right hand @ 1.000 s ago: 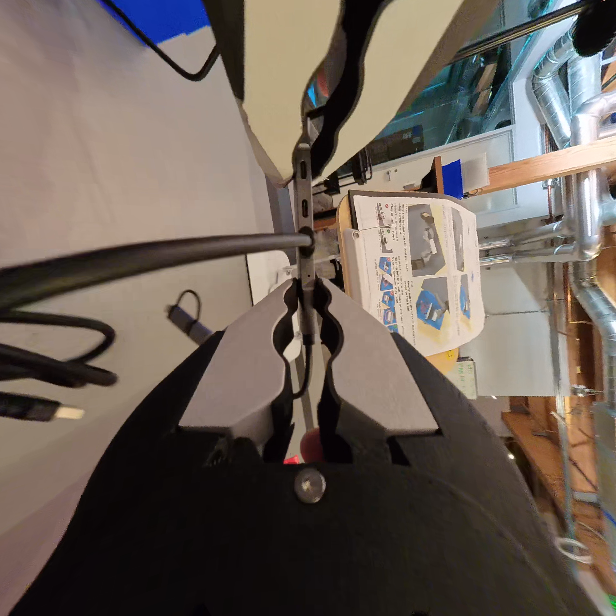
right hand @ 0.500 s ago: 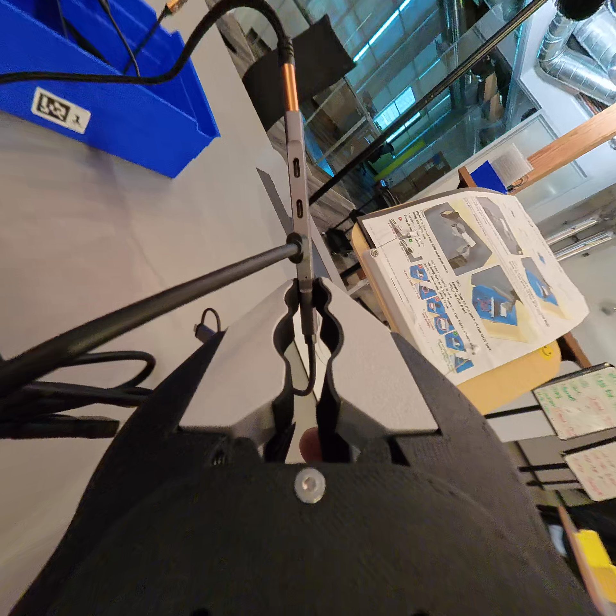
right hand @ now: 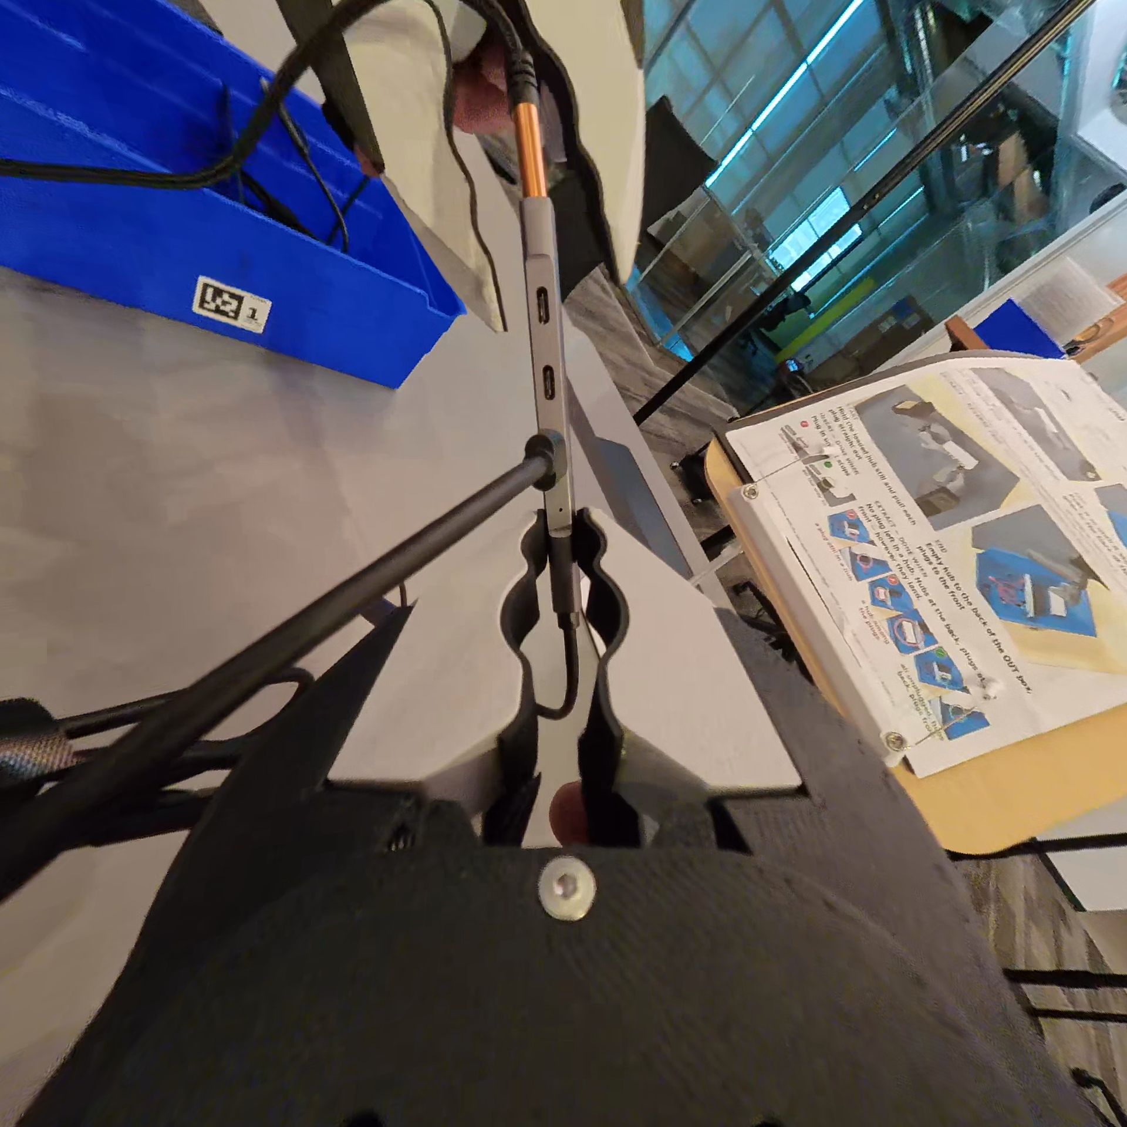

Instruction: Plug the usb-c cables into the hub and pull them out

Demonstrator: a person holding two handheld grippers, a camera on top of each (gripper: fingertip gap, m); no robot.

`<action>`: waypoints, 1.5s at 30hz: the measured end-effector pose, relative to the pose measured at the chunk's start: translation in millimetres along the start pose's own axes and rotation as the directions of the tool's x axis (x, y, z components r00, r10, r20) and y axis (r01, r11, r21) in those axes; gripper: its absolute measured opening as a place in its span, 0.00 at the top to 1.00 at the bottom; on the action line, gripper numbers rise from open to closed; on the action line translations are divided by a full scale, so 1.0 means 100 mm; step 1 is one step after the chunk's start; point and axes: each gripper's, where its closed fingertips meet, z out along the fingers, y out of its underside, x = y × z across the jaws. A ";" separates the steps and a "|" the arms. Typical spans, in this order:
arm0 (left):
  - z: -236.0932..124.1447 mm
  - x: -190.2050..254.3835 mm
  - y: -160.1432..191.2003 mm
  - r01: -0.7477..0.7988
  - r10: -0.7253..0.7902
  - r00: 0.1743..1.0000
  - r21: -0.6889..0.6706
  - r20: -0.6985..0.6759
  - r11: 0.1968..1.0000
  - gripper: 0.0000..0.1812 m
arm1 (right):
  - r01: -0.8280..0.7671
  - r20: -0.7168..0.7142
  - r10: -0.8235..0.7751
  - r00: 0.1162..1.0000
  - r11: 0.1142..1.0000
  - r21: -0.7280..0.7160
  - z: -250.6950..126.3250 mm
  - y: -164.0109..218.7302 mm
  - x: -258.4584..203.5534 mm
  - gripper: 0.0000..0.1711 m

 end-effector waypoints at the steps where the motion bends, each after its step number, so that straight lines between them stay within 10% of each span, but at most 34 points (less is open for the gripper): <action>1: 0.04 0.01 -0.05 -0.029 0.029 1.000 0.007 0.009 1.000 0.76 | -0.001 0.006 0.001 1.000 1.000 -0.014 0.02 0.03 -0.01 0.96; 27: 0.51 0.40 -0.36 -0.040 0.043 0.998 0.061 -0.048 0.997 0.95 | 0.192 0.085 -0.173 0.981 0.918 -0.348 0.17 0.63 0.06 0.90; 33: 0.39 0.29 -0.16 -0.096 0.103 0.989 -0.072 0.103 0.993 0.95 | -0.032 -0.054 0.016 0.998 0.949 -0.314 -0.12 0.42 0.40 0.93; 45: 0.15 0.28 -0.17 -0.115 0.153 0.945 -0.146 0.288 0.983 0.95 | -0.568 0.124 0.570 0.812 0.821 -0.053 0.10 -0.03 -0.05 0.89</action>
